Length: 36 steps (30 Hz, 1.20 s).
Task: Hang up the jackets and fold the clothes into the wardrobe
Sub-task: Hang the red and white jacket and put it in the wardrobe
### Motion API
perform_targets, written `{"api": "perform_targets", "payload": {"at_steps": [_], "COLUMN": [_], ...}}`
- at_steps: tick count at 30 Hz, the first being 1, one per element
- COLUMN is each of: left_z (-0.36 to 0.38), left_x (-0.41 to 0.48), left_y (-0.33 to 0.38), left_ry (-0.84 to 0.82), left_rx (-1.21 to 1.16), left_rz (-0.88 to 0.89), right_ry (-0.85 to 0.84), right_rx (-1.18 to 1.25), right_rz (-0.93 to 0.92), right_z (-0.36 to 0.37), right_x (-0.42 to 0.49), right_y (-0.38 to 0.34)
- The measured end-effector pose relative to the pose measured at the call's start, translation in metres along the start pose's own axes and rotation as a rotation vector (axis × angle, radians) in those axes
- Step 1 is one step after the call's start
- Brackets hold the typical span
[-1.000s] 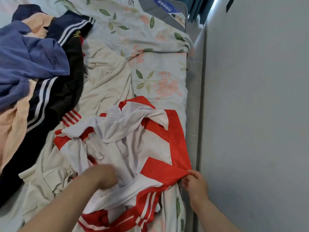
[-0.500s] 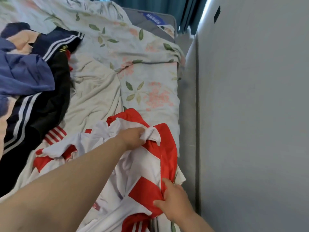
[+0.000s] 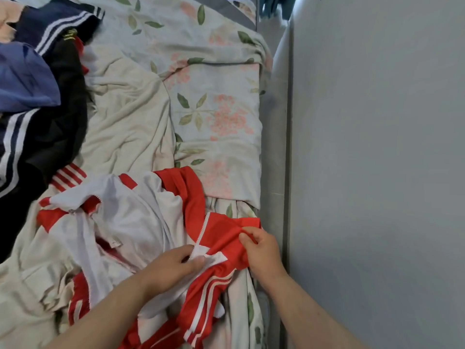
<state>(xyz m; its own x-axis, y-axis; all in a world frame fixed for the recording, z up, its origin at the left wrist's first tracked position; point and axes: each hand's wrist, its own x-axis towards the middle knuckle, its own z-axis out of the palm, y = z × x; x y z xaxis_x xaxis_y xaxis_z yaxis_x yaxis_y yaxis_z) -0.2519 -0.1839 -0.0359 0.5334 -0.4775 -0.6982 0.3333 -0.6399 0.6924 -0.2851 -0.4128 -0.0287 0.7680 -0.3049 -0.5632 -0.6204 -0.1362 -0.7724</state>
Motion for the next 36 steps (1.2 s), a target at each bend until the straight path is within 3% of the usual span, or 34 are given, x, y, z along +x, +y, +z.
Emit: {"api": "perform_targets", "payload": {"at_steps": [7,13,18,21,25,30,33,36], "left_z": [0.025,0.012,-0.03,-0.068,-0.112,-0.153,-0.16,-0.154], "left_x": [0.0,-0.05,-0.136,-0.201,-0.303,-0.444,-0.514,-0.572], "left_y": [0.016,0.046,0.069,0.084,0.107,0.126,0.131,0.133], "left_ry": [0.059,0.317,0.549,0.581,0.493,0.463,0.637,0.912], "left_rx": [-0.027,-0.515,-0.706,-0.805,-0.913,-1.019,-1.065,-1.018], "left_rz": [0.121,0.105,0.179,0.256,0.388,0.556,0.63,0.663], "right_ry": [-0.146,-0.02,0.152,-0.066,-0.336,-0.602,-0.754,-0.746], "right_rx": [0.06,0.19,-0.147,-0.058,0.174,0.172,0.117,0.034], "right_rz": [-0.02,-0.016,-0.259,-0.243,-0.331,-0.49,-0.601,-0.72], "right_z": [-0.002,0.001,0.043,0.078,0.117,0.163,0.183,0.197], "right_x": [-0.016,-0.052,-0.114,-0.165,-0.238,-0.339,-0.394,-0.441], "right_y": [-0.032,-0.074,-0.138,-0.185,-0.25,-0.321,-0.352,-0.372]}}
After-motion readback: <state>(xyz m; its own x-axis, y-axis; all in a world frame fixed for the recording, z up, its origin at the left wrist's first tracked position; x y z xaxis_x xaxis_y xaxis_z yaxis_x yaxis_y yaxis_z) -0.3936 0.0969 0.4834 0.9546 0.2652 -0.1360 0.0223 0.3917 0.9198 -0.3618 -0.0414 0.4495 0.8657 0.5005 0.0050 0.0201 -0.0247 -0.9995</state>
